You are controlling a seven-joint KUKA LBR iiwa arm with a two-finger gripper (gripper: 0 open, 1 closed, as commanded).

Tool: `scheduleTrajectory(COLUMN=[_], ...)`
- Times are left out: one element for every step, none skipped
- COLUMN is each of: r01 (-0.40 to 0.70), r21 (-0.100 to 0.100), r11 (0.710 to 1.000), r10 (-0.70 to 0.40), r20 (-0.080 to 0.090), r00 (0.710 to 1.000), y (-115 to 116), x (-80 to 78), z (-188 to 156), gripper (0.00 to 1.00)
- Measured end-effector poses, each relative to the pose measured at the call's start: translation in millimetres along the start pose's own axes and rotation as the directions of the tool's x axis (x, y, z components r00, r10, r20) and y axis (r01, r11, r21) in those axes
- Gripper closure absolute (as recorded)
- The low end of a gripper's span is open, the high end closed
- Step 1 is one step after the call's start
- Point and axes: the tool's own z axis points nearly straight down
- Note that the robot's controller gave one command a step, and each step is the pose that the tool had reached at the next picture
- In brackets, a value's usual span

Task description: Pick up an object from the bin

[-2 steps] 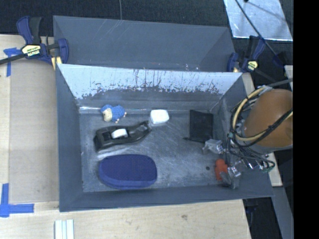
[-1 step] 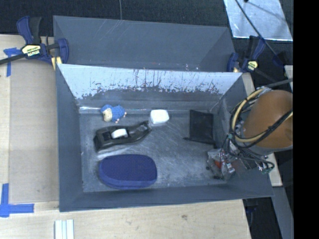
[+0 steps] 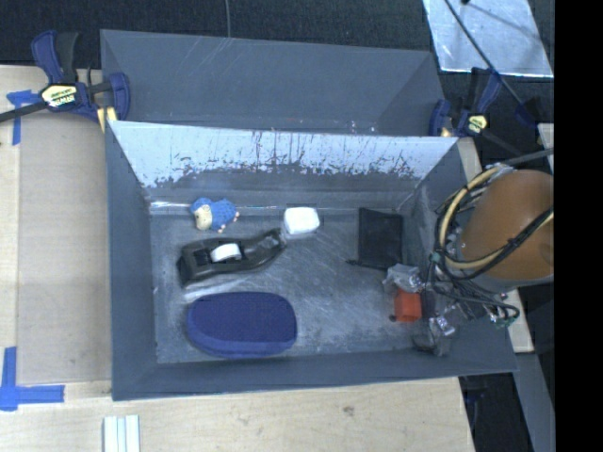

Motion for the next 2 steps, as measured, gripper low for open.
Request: scheduleTrajectory(r01=[0.001,0.009], r21=[-0.002,0.006], r11=[1.0,1.0], r10=[-0.001,-0.009], r20=[-0.001,0.006], r00=[1.0,1.0], y=[1.0,-23.3], x=[0.3,-36.2], z=[0.2,-67.7], gripper=[1.0,1.0])
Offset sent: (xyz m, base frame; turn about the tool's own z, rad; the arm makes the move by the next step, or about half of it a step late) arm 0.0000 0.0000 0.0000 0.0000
